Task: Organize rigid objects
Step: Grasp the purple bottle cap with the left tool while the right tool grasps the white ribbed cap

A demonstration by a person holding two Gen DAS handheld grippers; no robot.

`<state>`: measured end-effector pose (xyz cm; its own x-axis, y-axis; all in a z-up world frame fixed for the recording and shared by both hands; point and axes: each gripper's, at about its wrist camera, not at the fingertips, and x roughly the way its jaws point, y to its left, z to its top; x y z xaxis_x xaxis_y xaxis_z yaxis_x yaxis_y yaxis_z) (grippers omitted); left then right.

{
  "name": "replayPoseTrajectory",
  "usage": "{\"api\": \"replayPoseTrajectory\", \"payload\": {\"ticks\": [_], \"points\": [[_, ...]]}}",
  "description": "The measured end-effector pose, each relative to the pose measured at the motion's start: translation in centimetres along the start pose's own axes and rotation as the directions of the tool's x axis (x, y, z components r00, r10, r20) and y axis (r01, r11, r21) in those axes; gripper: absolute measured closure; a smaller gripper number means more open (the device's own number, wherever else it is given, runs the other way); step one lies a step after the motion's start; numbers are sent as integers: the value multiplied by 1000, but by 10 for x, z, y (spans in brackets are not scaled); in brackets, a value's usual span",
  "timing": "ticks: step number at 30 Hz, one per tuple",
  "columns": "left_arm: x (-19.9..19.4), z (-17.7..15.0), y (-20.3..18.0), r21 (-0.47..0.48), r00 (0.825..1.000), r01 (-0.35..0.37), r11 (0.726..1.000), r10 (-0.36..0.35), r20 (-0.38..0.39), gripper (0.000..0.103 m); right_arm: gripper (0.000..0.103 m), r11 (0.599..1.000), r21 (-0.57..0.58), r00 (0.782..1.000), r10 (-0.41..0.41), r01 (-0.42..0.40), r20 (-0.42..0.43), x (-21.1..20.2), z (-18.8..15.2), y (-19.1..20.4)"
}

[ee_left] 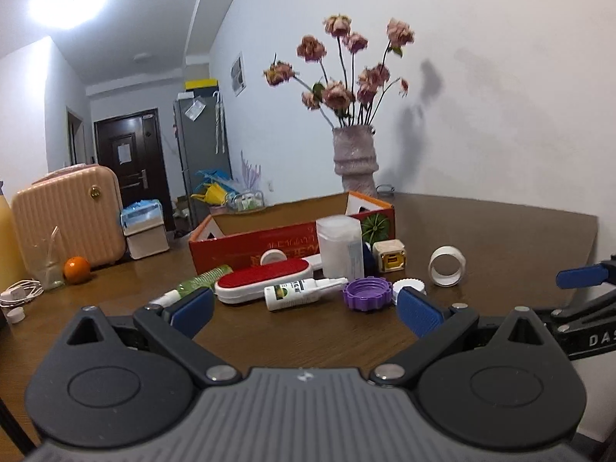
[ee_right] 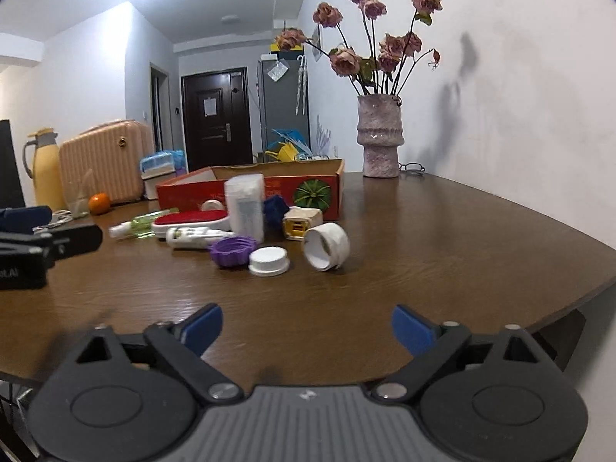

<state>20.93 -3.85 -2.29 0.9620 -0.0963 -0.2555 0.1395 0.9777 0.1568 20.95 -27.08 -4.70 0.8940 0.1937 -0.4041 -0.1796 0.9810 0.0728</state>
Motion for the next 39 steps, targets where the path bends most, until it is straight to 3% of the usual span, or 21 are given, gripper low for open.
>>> {"api": "replayPoseTrajectory", "payload": {"ticks": [3, 7, 14, 17, 23, 26, 33, 39], "points": [[24, 4, -11, 6, 998, -1, 1000, 1, -56, 0, 14, 999, 17, 999, 33, -33, -20, 15, 9, -11], [56, 10, -18, -45, 988, 65, 997, -71, -136, 1, 25, 997, -4, 996, 80, -80, -50, 38, 21, -17], [111, 19, -26, -82, 965, 99, 992, -116, -235, 28, 27, 983, -88, 984, 156, -164, -82, 61, 36, -17], [135, 22, -30, -69, 945, 128, 989, -142, -294, 37, 37, 973, -99, 974, 197, -208, -107, 68, 40, -13], [164, 21, -32, -89, 922, 152, 984, -174, -347, 39, 40, 968, -122, 969, 203, -221, -140, 87, 47, -1], [172, 20, -31, -101, 915, 153, 983, -180, -360, 49, 40, 965, -120, 964, 212, -232, -159, 97, 51, 2], [161, 18, -20, -118, 915, 162, 980, -194, -353, 49, 55, 961, -173, 958, 175, -216, -227, 127, 55, 14], [101, 15, 11, -106, 948, 116, 988, -142, -286, 49, 55, 961, -163, 951, 179, -224, -252, 141, 62, 21]]}}
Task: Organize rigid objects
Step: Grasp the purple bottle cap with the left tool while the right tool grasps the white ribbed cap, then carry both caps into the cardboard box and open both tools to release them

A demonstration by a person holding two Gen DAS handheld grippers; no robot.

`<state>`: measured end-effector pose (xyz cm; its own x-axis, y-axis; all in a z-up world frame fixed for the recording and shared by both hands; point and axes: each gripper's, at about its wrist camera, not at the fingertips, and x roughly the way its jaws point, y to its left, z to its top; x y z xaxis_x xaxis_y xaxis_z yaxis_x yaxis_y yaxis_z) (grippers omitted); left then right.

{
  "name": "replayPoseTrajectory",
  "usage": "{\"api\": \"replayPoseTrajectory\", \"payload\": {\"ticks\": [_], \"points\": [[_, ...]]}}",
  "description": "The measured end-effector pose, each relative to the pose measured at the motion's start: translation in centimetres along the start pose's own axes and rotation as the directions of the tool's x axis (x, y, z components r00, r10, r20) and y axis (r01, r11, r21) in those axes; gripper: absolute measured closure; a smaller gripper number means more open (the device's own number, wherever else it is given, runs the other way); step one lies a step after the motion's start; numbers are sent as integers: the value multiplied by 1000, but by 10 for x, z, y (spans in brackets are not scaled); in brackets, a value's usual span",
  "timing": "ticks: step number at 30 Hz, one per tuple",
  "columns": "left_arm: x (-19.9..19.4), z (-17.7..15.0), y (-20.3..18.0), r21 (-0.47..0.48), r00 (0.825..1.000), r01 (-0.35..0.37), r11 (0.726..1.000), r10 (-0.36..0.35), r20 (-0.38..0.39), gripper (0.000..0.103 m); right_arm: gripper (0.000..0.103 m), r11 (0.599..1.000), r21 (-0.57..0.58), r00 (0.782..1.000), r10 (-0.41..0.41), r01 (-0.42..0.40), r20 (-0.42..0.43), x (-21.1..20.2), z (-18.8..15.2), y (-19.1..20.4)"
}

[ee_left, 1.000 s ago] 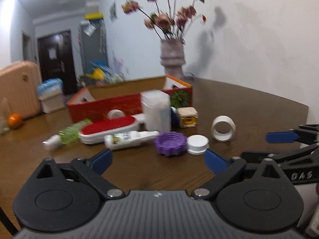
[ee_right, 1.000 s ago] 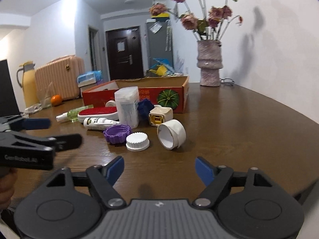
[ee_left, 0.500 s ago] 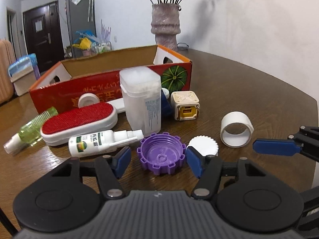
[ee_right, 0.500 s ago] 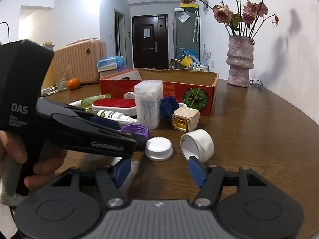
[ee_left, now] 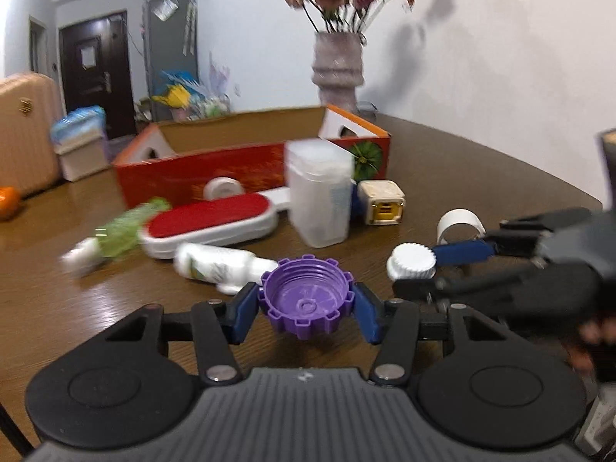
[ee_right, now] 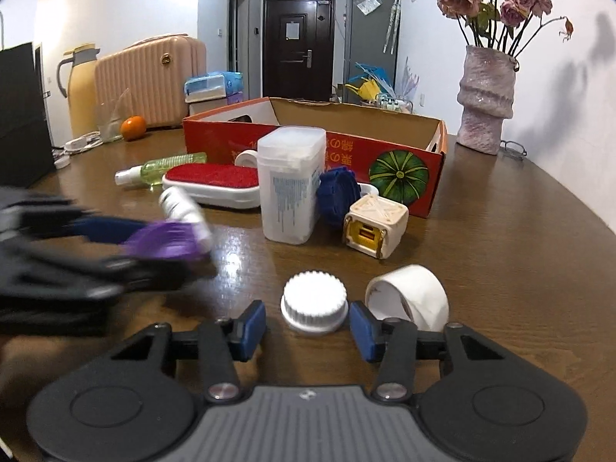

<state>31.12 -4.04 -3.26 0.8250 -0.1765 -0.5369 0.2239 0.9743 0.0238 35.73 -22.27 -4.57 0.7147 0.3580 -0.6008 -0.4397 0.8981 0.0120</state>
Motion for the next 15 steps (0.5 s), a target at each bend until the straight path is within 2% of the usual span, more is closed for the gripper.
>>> {"api": "replayPoseTrajectory", "payload": {"ticks": [4, 6, 11, 15], "points": [[-26, -8, 9, 1, 998, -55, 998, 55, 44, 49, 56, 1000, 15, 1000, -8, 8, -14, 11, 8, 0], [-29, -11, 14, -10, 997, -71, 997, 71, 37, 49, 63, 1000, 23, 1000, -11, 11, -8, 13, 9, 1], [-34, -23, 22, -24, 994, -108, 994, 109, 11, 49, 63, 998, 52, 999, -43, 42, 26, 6, 1, 10], [-43, -27, 21, -25, 992, -127, 992, 127, 18, 49, 63, 995, 98, 998, -22, 15, 64, -12, -6, 20]]}}
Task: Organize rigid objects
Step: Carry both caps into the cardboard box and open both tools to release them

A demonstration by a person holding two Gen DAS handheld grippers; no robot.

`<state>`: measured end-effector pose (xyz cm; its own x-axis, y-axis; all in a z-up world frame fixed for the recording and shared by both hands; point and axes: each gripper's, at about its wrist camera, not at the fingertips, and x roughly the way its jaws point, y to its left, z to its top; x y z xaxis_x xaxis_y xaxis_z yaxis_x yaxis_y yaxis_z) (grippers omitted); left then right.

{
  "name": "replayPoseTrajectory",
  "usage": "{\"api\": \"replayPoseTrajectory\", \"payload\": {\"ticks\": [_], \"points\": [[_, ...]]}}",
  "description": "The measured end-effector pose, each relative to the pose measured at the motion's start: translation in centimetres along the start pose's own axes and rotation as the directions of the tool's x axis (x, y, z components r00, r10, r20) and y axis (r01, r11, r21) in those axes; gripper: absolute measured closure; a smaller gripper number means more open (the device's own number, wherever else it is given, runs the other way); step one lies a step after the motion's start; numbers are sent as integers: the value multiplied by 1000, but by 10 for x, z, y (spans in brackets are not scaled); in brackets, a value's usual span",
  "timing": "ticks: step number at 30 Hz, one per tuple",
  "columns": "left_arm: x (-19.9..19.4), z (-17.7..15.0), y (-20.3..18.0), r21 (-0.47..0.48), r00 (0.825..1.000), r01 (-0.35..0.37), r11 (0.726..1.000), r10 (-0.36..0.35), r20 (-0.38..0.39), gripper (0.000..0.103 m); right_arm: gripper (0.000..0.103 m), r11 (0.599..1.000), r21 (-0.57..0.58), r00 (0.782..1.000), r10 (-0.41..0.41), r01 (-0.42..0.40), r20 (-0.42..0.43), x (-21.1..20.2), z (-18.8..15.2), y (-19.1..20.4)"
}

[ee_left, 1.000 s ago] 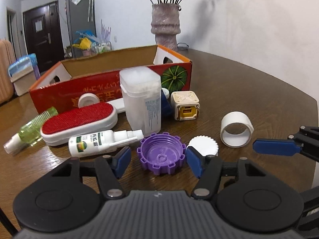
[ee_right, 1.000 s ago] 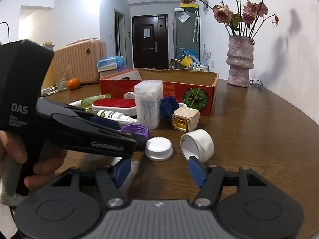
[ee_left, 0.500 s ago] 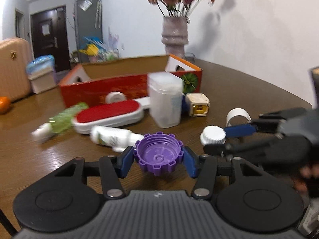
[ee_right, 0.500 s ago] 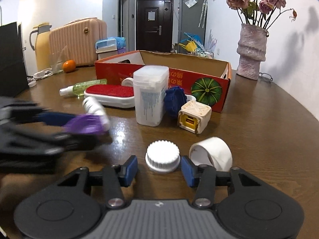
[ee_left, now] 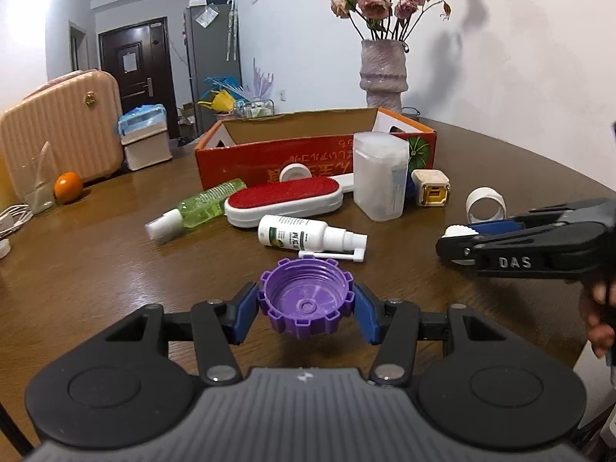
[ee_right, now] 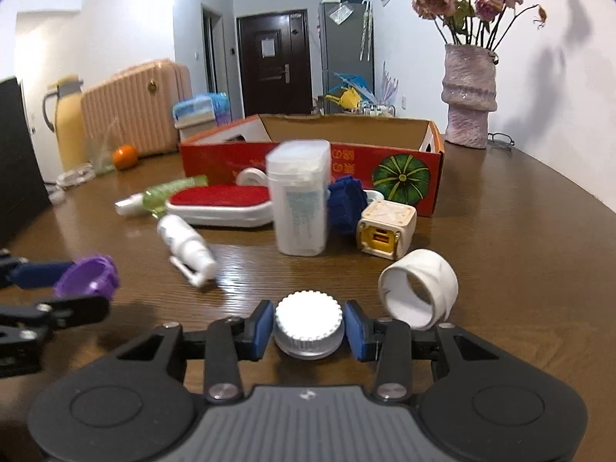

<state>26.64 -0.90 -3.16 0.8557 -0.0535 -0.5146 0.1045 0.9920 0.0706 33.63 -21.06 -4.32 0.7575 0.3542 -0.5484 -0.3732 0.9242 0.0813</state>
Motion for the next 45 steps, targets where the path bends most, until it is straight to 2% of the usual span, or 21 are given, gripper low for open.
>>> {"api": "replayPoseTrajectory", "payload": {"ticks": [8, 15, 19, 23, 28, 32, 41, 45], "points": [[-64, -3, -7, -6, 992, -49, 999, 50, 117, 49, 64, 999, -51, 993, -8, 14, 115, -69, -6, 19], [-117, 2, -11, -59, 971, -89, 994, 99, 219, 49, 64, 999, -34, 968, -17, 26, 249, -140, -19, 25], [-134, 7, -13, -62, 958, -92, 994, 106, 265, 49, 64, 999, -34, 956, -18, 29, 293, -164, -21, 27], [-138, 12, -10, -79, 955, -82, 994, 101, 279, 49, 63, 999, -30, 946, -30, 42, 324, -177, -20, 25], [-127, 20, -2, -73, 952, -83, 994, 100, 290, 49, 64, 999, -22, 945, -36, 46, 326, -171, -12, 17], [-98, 39, 8, -63, 948, -119, 991, 132, 291, 49, 64, 998, -23, 949, -48, 58, 311, -153, 3, 8], [-20, 88, 40, -104, 943, -160, 982, 183, 277, 49, 64, 998, -22, 948, -53, 63, 315, -92, 54, -17], [3, 110, 57, -132, 932, -183, 974, 214, 292, 49, 64, 997, -26, 941, -66, 79, 333, -60, 82, -28]]}}
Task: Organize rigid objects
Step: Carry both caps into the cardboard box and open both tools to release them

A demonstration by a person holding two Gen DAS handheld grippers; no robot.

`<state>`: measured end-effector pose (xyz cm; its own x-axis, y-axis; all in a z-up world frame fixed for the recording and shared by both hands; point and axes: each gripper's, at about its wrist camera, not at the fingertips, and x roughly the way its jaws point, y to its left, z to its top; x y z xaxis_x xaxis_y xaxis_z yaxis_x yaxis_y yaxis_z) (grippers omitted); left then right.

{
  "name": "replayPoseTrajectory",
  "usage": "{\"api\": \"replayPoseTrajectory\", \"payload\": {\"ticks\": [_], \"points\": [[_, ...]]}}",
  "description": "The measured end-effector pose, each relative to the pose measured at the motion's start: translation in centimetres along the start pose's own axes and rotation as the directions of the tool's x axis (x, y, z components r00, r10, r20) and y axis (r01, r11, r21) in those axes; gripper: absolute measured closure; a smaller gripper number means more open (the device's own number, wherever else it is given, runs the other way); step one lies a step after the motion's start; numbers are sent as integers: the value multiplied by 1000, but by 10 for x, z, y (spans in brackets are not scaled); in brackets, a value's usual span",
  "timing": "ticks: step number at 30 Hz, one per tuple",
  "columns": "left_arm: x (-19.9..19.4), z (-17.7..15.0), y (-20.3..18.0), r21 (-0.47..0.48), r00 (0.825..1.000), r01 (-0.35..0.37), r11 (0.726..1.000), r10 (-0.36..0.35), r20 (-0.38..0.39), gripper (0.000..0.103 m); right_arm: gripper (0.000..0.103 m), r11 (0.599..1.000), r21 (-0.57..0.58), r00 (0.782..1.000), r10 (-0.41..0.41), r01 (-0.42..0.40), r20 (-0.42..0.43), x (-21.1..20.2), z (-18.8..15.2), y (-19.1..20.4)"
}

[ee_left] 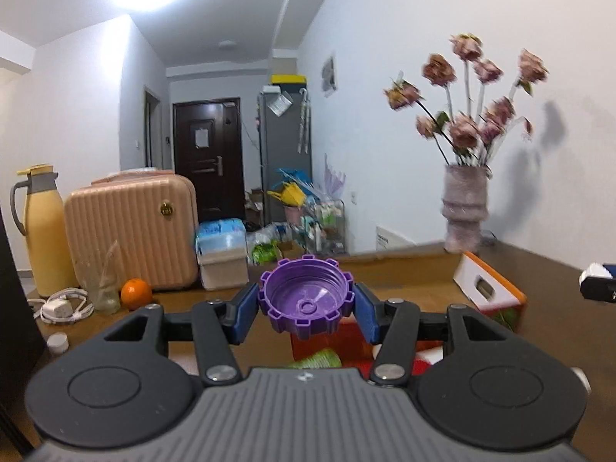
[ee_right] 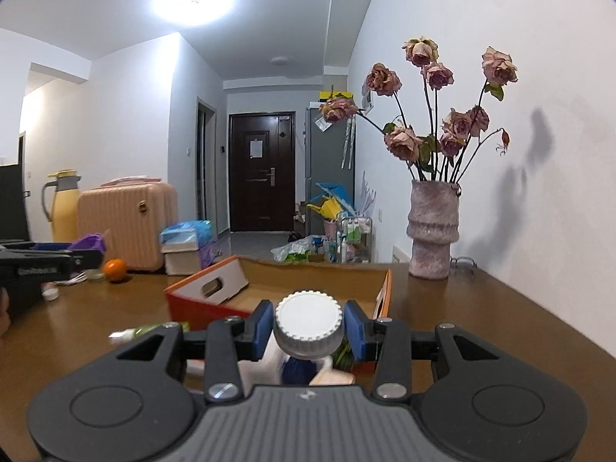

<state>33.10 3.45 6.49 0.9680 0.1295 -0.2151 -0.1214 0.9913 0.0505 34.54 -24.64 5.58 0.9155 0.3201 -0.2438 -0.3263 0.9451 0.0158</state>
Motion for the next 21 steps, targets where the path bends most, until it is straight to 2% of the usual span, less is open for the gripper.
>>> {"api": "replayPoseTrajectory", "payload": {"ticks": [4, 10, 14, 17, 19, 21], "points": [[32, 15, 4, 3, 1000, -4, 1000, 4, 11, 49, 64, 999, 34, 1000, 2, -1, -5, 40, 15, -13], [100, 30, 9, 0, 999, 0, 1000, 0, -40, 49, 64, 999, 49, 1000, 9, -8, -12, 98, 41, -25], [145, 45, 4, 50, 999, -29, 998, 30, -19, 49, 64, 998, 64, 999, 6, -4, -31, 143, 56, -32], [184, 54, 2, 38, 998, -12, 999, 14, -62, 49, 64, 998, 64, 997, -14, 18, -70, 185, 63, -38], [211, 56, 0, 41, 993, 37, 998, -33, -110, 49, 64, 996, 90, 994, -2, 11, -109, 212, 65, -44], [241, 55, -5, 59, 988, 55, 997, -45, -151, 49, 64, 993, 120, 988, 12, 7, -154, 243, 67, -51]]}}
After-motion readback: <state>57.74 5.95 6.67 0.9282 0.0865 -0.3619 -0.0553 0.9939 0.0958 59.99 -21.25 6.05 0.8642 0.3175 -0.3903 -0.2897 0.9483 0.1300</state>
